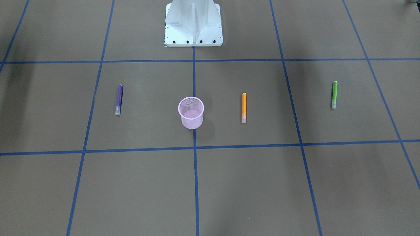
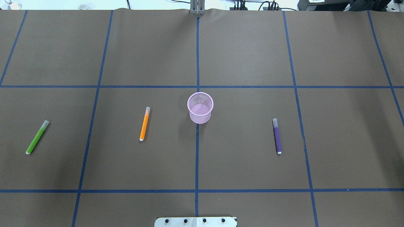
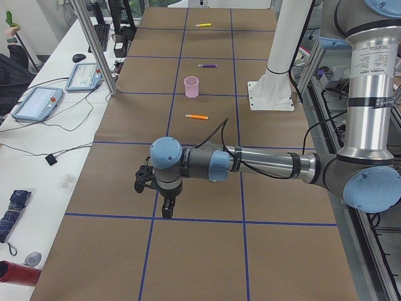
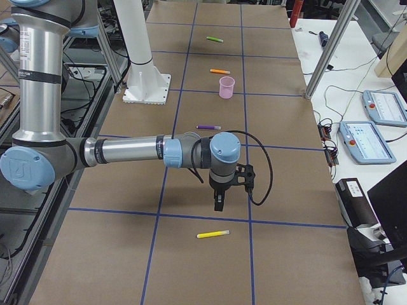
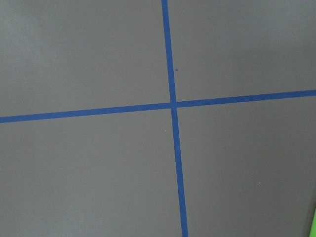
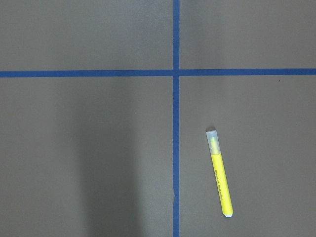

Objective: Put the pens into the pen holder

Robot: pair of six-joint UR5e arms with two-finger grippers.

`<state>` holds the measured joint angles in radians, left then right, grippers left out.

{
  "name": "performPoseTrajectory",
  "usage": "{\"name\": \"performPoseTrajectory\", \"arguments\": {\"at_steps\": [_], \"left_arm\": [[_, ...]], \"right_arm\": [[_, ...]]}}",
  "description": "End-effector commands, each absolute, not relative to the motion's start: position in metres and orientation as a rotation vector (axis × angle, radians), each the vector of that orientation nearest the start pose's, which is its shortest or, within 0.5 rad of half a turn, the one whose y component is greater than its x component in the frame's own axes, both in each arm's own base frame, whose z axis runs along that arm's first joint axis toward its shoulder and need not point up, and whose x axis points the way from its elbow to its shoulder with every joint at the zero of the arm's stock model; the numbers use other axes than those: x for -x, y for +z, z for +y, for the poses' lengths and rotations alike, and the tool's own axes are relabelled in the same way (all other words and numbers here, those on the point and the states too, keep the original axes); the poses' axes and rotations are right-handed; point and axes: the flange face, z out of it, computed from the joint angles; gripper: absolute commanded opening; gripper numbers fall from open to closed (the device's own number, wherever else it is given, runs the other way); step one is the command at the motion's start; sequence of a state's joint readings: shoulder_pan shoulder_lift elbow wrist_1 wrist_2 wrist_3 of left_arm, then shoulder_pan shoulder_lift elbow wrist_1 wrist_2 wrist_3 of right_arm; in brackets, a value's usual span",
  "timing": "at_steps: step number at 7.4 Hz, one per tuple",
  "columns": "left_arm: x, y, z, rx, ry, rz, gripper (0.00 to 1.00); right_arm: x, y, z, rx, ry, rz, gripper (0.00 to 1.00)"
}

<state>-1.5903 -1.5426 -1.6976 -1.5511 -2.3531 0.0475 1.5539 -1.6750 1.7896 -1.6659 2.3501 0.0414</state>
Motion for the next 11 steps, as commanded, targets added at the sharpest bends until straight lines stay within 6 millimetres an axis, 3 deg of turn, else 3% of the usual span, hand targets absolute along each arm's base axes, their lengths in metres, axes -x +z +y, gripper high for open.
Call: {"name": "performPoseTrajectory", "arguments": {"at_steps": [1,3,5,8,9,10,11], "left_arm": [[0.074,0.613,-0.469,-0.101,0.056,0.777,1.0],[0.078,0.611,-0.473,-0.112,0.057,0.728,1.0],[0.082,0.595,-0.488,-0.147,0.07,0.674,1.0],[0.061,0.529,-0.494,-0.286,0.163,0.686,1.0],[0.045,0.516,-0.492,-0.285,0.183,0.734,1.0],[-0.009,0.501,-0.498,-0.209,0.143,0.78,1.0],[-0.063,0.462,-0.504,-0.198,0.167,0.811,1.0]], "right_arm": [[-0.056,0.611,-0.447,0.007,0.017,-0.779,1.0],[-0.056,0.61,-0.448,0.004,0.017,-0.779,1.0],[-0.056,0.61,-0.448,0.004,0.017,-0.779,1.0],[-0.056,0.61,-0.448,0.004,0.017,-0.778,1.0],[-0.055,0.61,-0.448,0.005,0.016,-0.778,1.0],[-0.055,0.61,-0.448,0.006,0.016,-0.778,1.0],[-0.055,0.61,-0.448,0.005,0.016,-0.778,1.0]]}}
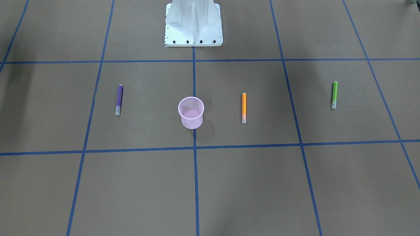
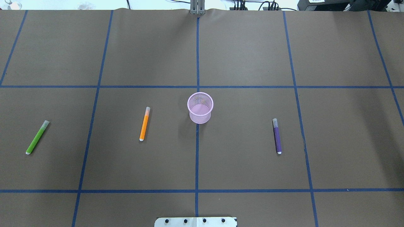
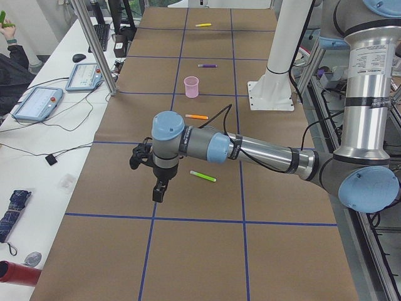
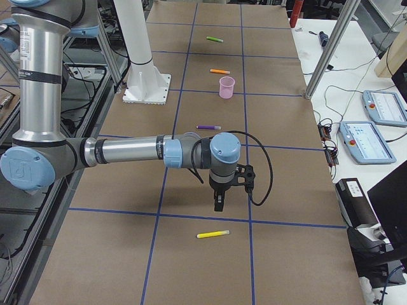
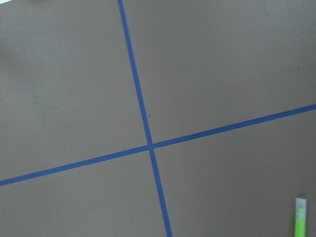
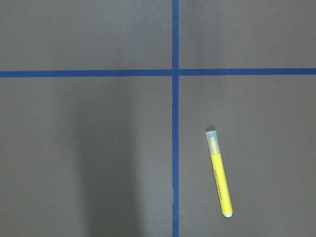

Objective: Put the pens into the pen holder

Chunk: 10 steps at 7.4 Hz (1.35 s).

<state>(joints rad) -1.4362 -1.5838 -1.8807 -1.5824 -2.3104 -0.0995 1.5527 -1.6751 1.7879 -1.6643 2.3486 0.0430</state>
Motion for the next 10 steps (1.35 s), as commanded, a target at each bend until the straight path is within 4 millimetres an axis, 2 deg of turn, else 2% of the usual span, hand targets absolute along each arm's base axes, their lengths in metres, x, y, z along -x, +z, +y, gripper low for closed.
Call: {"name": "performPoseTrajectory", "arguments": {"at_steps": [1,2,4,6,7,8,9,10], "left_arm": [[-0.074,0.46,-0.504,-0.201,0.192,0.812,1.0],[-0.075,0.47,-0.497,-0.185,0.189,0.807,1.0],[-0.11,0.492,-0.48,-0.126,0.171,0.818,1.0],[-0.155,0.528,-0.442,-0.174,0.177,0.739,1.0],[-0.183,0.527,-0.432,-0.149,0.125,0.746,1.0],[-0.202,0.525,-0.425,-0.141,0.122,0.749,1.0],[-0.206,0.527,-0.424,-0.142,0.126,0.744,1.0],[-0.211,0.54,-0.424,-0.145,0.133,0.742,0.99]], "right_arm": [[-0.055,0.611,-0.447,0.008,0.017,-0.778,1.0],[-0.055,0.611,-0.447,0.008,0.017,-0.778,1.0],[-0.055,0.611,-0.447,0.009,0.017,-0.779,1.0],[-0.055,0.61,-0.448,0.006,0.016,-0.779,1.0],[-0.055,0.611,-0.447,0.008,0.017,-0.778,1.0],[-0.055,0.612,-0.447,0.009,0.017,-0.778,1.0],[-0.055,0.613,-0.447,0.011,0.018,-0.778,1.0],[-0.055,0.613,-0.447,0.011,0.018,-0.778,1.0]]}}
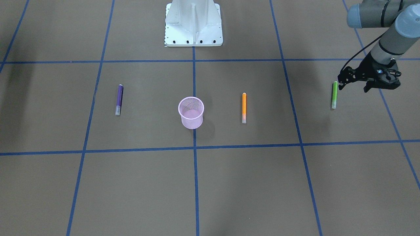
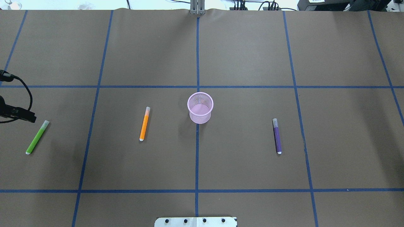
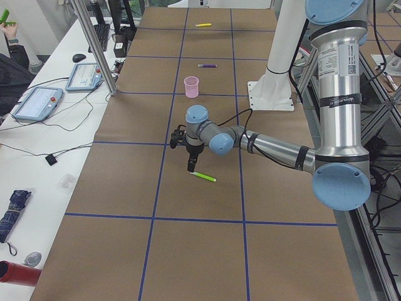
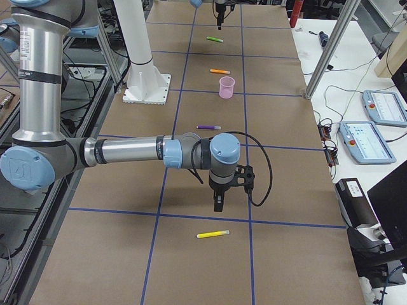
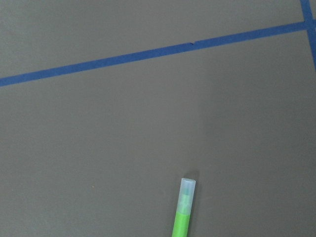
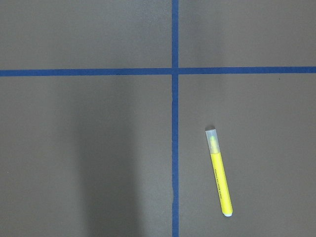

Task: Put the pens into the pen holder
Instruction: 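Lower the left gripper onto the green marker and close it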

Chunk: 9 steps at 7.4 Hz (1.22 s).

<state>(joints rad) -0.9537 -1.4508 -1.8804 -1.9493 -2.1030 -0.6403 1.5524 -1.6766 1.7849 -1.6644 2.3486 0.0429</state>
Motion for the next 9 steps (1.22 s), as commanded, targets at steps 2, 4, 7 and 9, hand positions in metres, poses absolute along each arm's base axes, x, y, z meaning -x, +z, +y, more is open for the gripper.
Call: {"name": "performPoseTrajectory", "arguments": {"at_steps": [2,4,7,9], "left_arm": [[-0.225,0.581,-0.432,-0.184,0.144,0.753,0.99],[-0.255,0.577,-0.424,-0.178,0.167,0.742,0.98],[-0.267,0.578,-0.419,-0.174,0.179,0.735,0.86],[-0.27,0.582,-0.42,-0.17,0.186,0.731,0.81]], "right_arm": [[-0.055,0.612,-0.447,0.01,0.016,-0.778,1.0],[-0.055,0.612,-0.447,0.01,0.016,-0.778,1.0],[-0.054,0.61,-0.448,0.007,0.015,-0.778,1.0],[-0.054,0.61,-0.448,0.007,0.015,-0.778,1.0]]}}
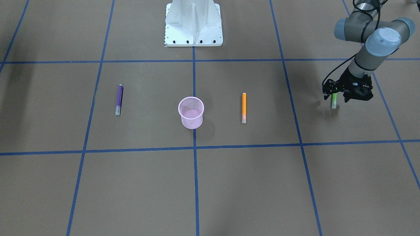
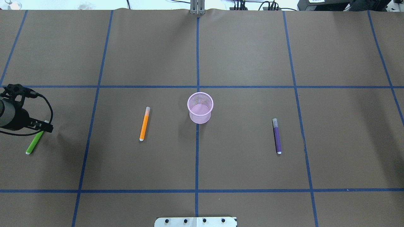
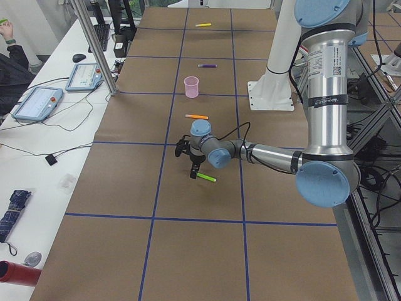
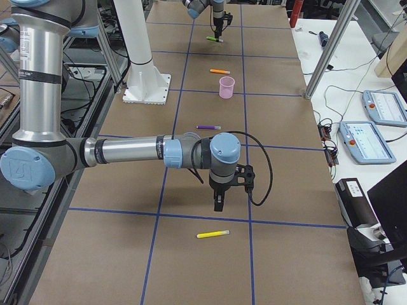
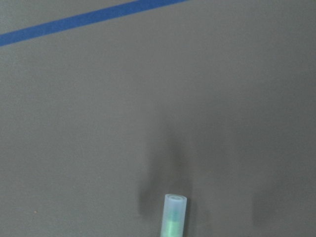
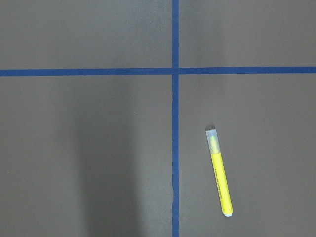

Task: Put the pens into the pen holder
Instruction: 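Lower the left gripper onto the green marker and close it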

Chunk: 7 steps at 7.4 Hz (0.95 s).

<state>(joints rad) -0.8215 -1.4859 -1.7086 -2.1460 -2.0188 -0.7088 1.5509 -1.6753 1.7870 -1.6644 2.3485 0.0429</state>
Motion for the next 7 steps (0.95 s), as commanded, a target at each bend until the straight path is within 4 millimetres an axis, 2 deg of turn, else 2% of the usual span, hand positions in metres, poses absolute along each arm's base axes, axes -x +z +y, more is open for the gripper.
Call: {"name": "performPoseTrajectory", "arguments": {"at_steps": [1,5,7], "left_arm": [[-0.2705,0.5854,-0.4214,-0.167,0.188,0.728,0.8],[-0.2697,0.5857,-0.4209,-0.165,0.191,0.732,0.66],[-0.2698,0.5857,-0.4208,-0.164,0.192,0.733,0.64]], "right_arm": [[-0.0545,0.6097,-0.4477,0.006,0.014,-0.778,1.0],[-0.0545,0.6097,-0.4477,0.006,0.014,-0.778,1.0],[-0.0545,0.6097,-0.4477,0.006,0.014,-0.778,1.0]]}}
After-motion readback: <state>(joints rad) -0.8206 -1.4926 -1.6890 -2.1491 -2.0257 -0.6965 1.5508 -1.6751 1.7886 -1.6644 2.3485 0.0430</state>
